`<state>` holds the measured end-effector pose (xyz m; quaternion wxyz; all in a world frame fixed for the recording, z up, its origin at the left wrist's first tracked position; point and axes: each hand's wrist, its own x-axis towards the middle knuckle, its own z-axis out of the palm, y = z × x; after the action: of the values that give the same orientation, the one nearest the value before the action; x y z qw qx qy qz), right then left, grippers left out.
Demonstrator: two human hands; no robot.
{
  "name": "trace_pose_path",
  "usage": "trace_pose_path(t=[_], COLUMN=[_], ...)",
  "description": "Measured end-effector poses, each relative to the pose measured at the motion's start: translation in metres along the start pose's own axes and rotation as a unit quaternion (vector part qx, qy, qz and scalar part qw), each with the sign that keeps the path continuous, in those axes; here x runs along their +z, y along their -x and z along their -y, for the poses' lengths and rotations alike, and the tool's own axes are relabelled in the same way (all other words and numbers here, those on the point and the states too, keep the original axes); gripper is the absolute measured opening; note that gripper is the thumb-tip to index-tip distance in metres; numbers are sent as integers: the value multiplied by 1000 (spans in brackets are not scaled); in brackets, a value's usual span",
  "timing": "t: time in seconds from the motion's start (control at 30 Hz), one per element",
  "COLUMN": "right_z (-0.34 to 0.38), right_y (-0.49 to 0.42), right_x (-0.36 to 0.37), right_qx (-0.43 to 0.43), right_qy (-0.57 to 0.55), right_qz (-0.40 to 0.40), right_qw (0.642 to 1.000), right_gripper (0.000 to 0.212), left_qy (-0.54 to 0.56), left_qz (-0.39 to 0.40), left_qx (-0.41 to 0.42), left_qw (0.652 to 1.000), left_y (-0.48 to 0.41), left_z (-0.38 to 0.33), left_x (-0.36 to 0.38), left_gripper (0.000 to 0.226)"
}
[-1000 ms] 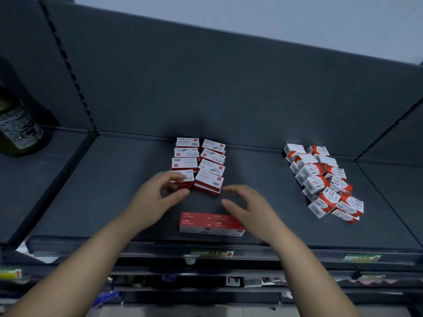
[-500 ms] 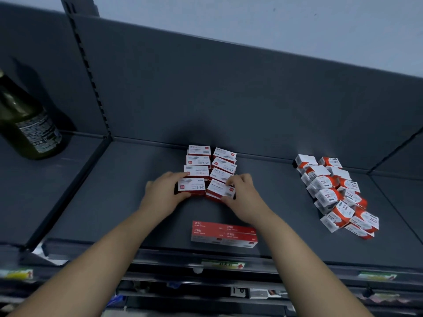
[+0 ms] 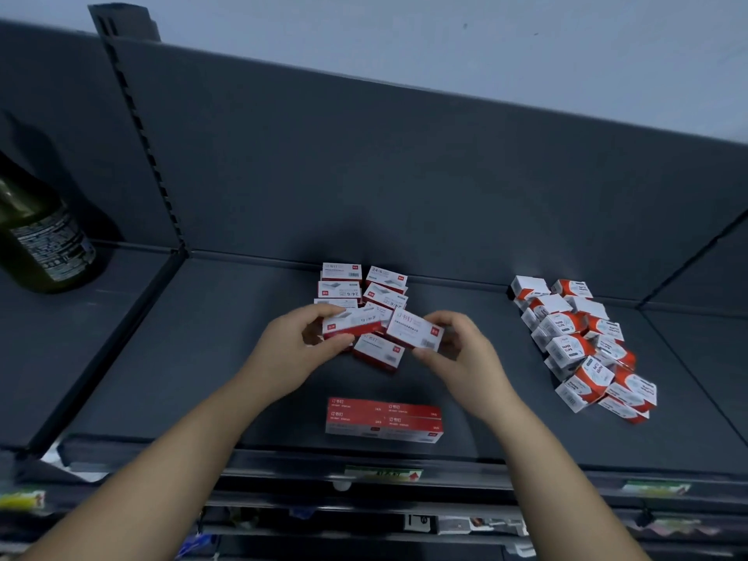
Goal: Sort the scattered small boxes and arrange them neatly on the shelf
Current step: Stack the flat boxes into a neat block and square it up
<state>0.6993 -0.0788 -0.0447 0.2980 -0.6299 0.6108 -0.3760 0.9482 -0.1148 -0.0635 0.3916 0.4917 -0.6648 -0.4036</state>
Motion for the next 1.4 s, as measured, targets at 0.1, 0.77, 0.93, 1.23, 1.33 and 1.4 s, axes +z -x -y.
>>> trace_pose_path(t=[0.1,0.77,0.93,1.23,1.33,1.4], right_z=[11,21,23,25,25,25], right_y=[10,31,33,36,38,38], right_x=[-12,-56,-50,-38,-38,-37], right_qx=[16,14,19,34,34,34], right_qy=[-110,-222,-238,-232,-234,-237], right_qz=[21,51,45,31,31,31], right_qw=[994,974,970,972,971,970], right_gripper=[37,41,39,39,39,40], left_qy=[107,194,319,360,349,360], left_qz=[42,100,25,10,-2,-21], left_qx=[-28,-63,-147,-191,-191,-203], left_qw=[993,974,936,913,917,911], left_y=[1,14,16,14,11,10], left_z=[-22,-62,-63,-76,-80,-82], left_x=[3,14,17,27,30,31], left_gripper=[10,18,8,32,30,28])
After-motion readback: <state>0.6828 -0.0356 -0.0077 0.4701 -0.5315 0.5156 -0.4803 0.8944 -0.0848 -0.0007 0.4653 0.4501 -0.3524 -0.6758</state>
